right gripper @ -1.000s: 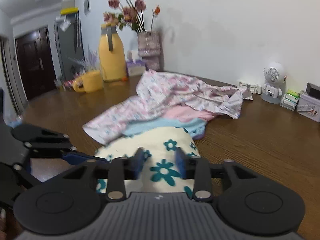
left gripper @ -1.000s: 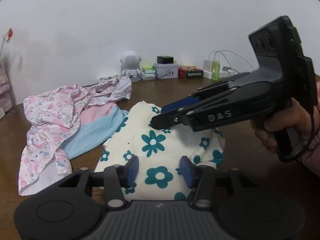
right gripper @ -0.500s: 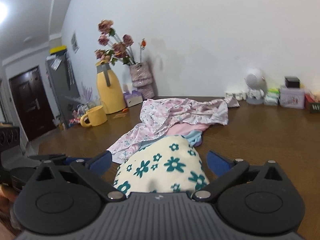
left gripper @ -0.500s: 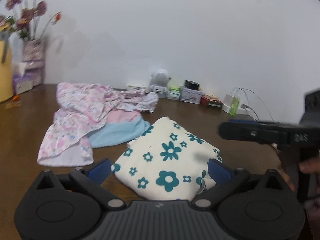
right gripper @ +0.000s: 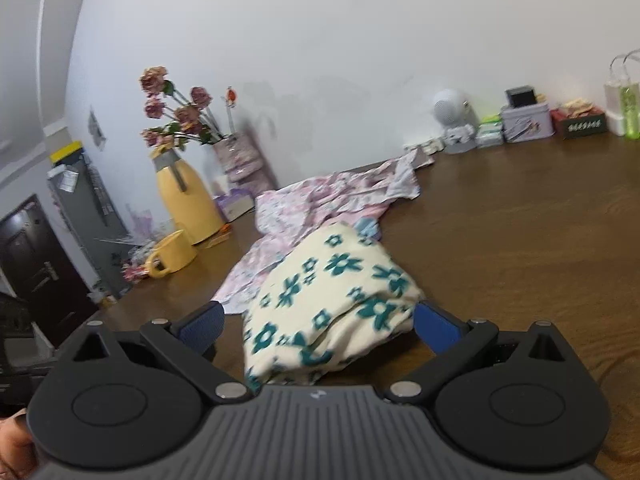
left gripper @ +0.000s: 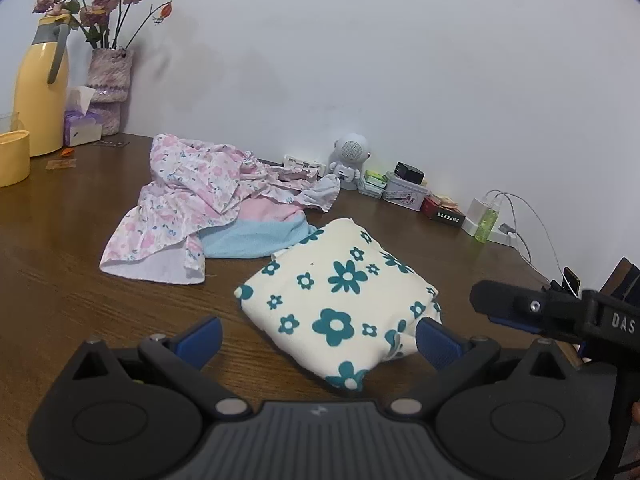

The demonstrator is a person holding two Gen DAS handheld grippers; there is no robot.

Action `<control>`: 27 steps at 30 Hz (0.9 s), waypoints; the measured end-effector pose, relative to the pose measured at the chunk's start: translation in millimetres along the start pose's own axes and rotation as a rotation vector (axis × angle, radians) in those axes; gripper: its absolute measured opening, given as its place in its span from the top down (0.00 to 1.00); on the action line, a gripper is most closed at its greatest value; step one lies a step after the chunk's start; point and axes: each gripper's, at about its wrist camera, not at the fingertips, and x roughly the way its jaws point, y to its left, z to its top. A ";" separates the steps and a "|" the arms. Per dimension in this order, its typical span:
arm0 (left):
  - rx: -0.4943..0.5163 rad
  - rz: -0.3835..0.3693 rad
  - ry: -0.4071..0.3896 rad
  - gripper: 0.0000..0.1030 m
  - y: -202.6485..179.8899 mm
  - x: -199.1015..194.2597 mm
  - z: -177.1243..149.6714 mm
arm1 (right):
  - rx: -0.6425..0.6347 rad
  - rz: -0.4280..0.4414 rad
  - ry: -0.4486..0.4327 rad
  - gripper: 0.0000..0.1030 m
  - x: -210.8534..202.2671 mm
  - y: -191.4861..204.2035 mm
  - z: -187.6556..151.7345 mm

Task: Fold clothes
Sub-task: 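Grasp the folded bundle with both grippers from opposite sides, then carry the bundle with both grippers and set it beside the white robot figure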

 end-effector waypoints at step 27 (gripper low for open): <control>-0.297 -0.125 0.226 0.10 45.6 72.3 15.1 | -0.035 0.336 0.439 0.00 145.8 -88.3 78.0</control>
